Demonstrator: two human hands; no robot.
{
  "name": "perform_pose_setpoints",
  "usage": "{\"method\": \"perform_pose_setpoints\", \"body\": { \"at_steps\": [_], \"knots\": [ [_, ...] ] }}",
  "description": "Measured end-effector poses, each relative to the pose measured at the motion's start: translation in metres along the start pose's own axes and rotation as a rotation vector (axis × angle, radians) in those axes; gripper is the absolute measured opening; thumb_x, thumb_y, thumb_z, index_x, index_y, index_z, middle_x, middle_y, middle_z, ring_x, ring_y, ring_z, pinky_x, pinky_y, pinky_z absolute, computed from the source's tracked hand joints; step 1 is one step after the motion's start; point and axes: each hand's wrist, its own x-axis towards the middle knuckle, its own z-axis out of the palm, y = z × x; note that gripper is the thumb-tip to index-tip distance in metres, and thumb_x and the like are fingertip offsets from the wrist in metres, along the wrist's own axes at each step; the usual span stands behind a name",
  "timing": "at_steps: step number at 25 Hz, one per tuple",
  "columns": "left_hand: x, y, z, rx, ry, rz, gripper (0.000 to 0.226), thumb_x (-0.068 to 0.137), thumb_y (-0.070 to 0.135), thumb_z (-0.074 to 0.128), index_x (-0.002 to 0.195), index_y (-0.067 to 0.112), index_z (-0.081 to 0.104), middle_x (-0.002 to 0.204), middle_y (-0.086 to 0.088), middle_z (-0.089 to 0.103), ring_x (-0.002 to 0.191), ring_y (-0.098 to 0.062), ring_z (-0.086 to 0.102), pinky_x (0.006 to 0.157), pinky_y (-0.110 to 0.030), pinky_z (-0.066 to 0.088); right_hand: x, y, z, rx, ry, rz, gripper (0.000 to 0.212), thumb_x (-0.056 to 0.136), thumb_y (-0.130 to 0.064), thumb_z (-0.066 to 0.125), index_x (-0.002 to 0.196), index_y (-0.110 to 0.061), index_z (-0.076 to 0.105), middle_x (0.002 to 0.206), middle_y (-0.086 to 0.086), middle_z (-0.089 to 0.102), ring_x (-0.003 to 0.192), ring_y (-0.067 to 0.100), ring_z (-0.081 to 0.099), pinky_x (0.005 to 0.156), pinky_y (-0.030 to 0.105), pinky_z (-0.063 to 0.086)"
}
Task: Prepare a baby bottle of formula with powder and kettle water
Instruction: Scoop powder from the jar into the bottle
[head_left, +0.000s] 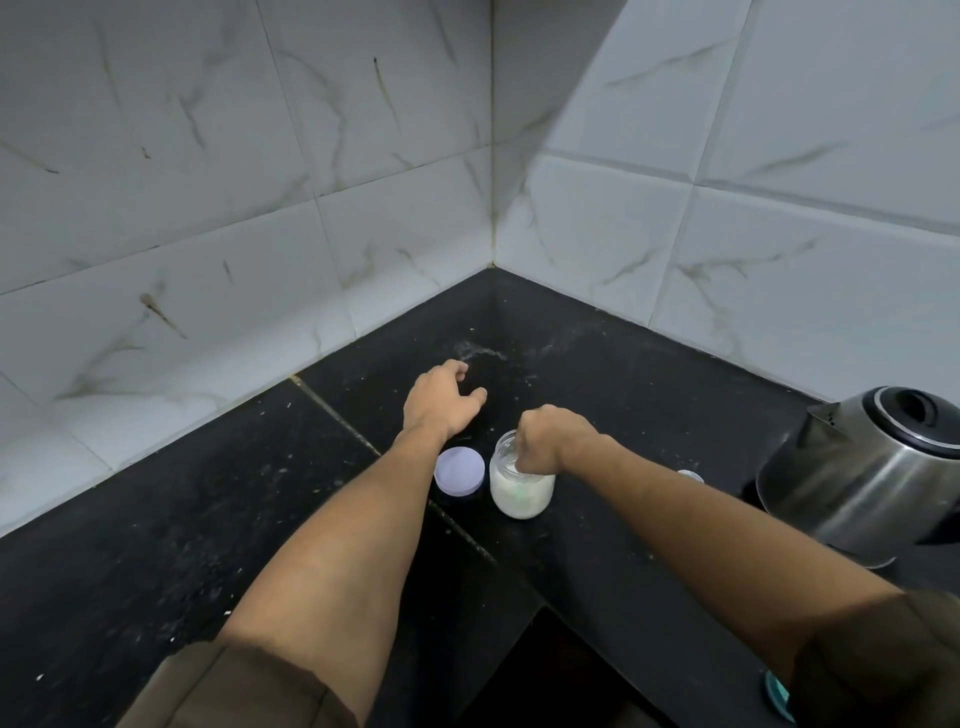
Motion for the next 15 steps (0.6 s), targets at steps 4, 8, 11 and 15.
{"method": "perform_pose_setpoints", "body": {
  "at_steps": [4, 8, 11, 15],
  "knots": [
    [0.001, 0.006, -0.004, -0.008, 0.023, 0.01, 0.058, 0.094, 0.041, 0.072, 0.146, 0.02, 0.057, 0.143, 0.003, 0.064, 0.133, -0.021, 0.059, 0.107, -0.041, 0.05, -0.004, 0.005, -0.005, 0.002, 0.023, -0.001, 0.007, 0.087, -0.021, 0.062, 0.09, -0.015, 0.063, 0.085, 0.003, 0.059, 0.081, 0.028, 0.06, 0.068, 0.032, 0.049],
    [-0.003, 0.012, -0.005, -0.011, 0.046, 0.02, 0.056, 0.094, 0.041, 0.072, 0.143, 0.02, 0.059, 0.141, 0.003, 0.066, 0.131, -0.02, 0.06, 0.106, -0.04, 0.05, -0.012, 0.013, -0.007, 0.09, 0.047, -0.028, 0.018, 0.085, -0.023, 0.062, 0.096, -0.019, 0.076, 0.098, 0.002, 0.073, 0.09, 0.027, 0.067, 0.073, 0.033, 0.055],
    [-0.009, 0.023, -0.008, -0.016, 0.085, 0.051, 0.052, 0.095, 0.04, 0.071, 0.142, 0.02, 0.06, 0.139, 0.002, 0.067, 0.129, -0.02, 0.062, 0.104, -0.04, 0.051, -0.021, 0.023, -0.02, 0.204, 0.126, -0.027, 0.016, 0.082, -0.024, 0.061, 0.083, -0.026, 0.076, 0.099, -0.002, 0.075, 0.094, 0.025, 0.07, 0.082, 0.039, 0.06],
    [-0.012, 0.055, -0.011, -0.052, 0.125, 0.129, 0.046, 0.098, 0.035, 0.067, 0.141, 0.02, 0.061, 0.135, 0.003, 0.069, 0.125, -0.018, 0.064, 0.104, -0.038, 0.052, -0.04, 0.038, -0.046, 0.32, 0.33, 0.025, 0.016, 0.083, -0.03, 0.061, 0.079, -0.027, 0.076, 0.093, -0.002, 0.076, 0.091, 0.026, 0.07, 0.082, 0.038, 0.059]
  ]
}}
